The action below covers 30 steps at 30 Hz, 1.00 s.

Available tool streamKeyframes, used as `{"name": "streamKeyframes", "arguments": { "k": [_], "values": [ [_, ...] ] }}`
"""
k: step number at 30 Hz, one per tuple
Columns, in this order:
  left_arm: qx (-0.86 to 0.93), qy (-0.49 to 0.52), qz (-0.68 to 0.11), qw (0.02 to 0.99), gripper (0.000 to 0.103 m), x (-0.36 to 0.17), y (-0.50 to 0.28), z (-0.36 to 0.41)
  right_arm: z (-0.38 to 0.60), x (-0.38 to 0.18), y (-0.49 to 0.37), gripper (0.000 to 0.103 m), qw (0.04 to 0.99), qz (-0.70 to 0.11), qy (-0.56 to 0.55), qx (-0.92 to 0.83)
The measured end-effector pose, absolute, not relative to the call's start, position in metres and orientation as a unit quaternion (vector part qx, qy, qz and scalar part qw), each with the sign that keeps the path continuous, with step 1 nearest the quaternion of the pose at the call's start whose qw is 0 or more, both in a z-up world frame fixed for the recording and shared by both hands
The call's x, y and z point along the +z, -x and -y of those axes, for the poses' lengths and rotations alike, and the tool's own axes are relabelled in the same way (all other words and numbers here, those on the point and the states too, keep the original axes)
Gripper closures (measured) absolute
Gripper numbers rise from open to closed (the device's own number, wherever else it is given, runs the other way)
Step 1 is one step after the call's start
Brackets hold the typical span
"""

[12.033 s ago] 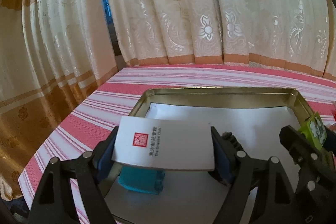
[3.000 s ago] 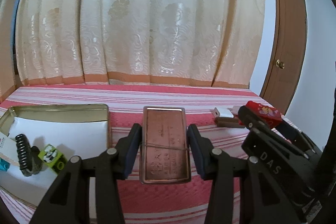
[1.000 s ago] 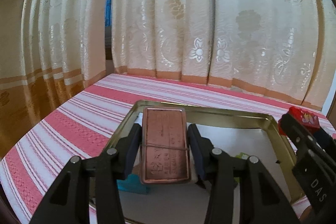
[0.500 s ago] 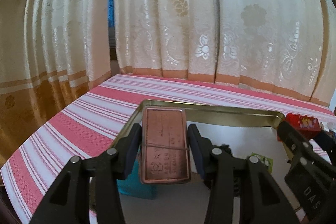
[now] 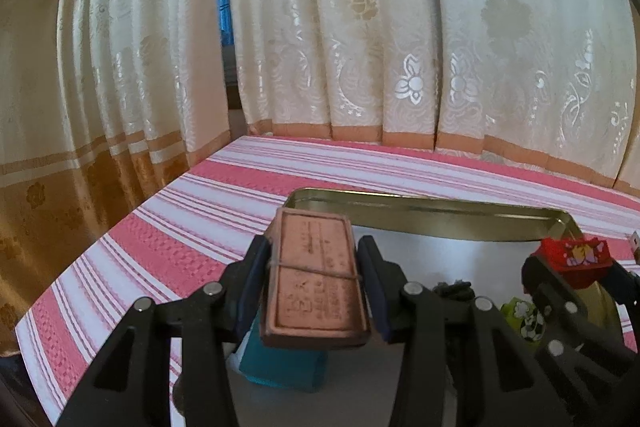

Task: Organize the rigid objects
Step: 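Lower the copper case and red block into the tray and open both grippers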

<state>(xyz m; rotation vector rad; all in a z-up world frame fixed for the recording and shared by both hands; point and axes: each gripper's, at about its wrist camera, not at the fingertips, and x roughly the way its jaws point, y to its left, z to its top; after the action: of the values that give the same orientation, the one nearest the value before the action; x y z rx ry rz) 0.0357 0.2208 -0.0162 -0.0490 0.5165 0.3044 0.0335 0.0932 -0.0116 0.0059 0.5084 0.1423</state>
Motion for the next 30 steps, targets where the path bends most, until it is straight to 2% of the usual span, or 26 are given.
{"name": "streamKeyframes", "arguments": {
  "k": [22, 24, 26, 27, 29, 30],
  "values": [
    [0.156, 0.0, -0.271, 0.95, 0.057, -0.019, -0.045, -0.215, -0.092, -0.015, -0.041, 0.032, 0.959, -0.274, -0.01, 0.069],
    [0.163, 0.001, -0.265, 0.95, 0.047, -0.017, -0.042, -0.214, -0.09, -0.015, -0.041, 0.031, 0.959, -0.273, -0.015, 0.071],
    [0.17, 0.004, -0.254, 0.952, 0.025, -0.016, -0.038, -0.215, -0.086, -0.015, -0.04, 0.031, 0.96, -0.271, -0.024, 0.066],
    [0.173, 0.006, -0.247, 0.953, 0.019, -0.015, -0.035, -0.215, -0.083, -0.016, -0.04, 0.031, 0.96, -0.271, -0.032, 0.065],
    [0.183, 0.014, -0.235, 0.955, 0.0, -0.013, -0.03, -0.217, -0.073, -0.016, -0.04, 0.025, 0.959, -0.271, -0.057, 0.061],
    [0.186, 0.019, -0.228, 0.955, 0.0, -0.012, -0.027, -0.218, -0.069, -0.017, -0.039, 0.022, 0.958, -0.272, -0.068, 0.059]
  ]
}}
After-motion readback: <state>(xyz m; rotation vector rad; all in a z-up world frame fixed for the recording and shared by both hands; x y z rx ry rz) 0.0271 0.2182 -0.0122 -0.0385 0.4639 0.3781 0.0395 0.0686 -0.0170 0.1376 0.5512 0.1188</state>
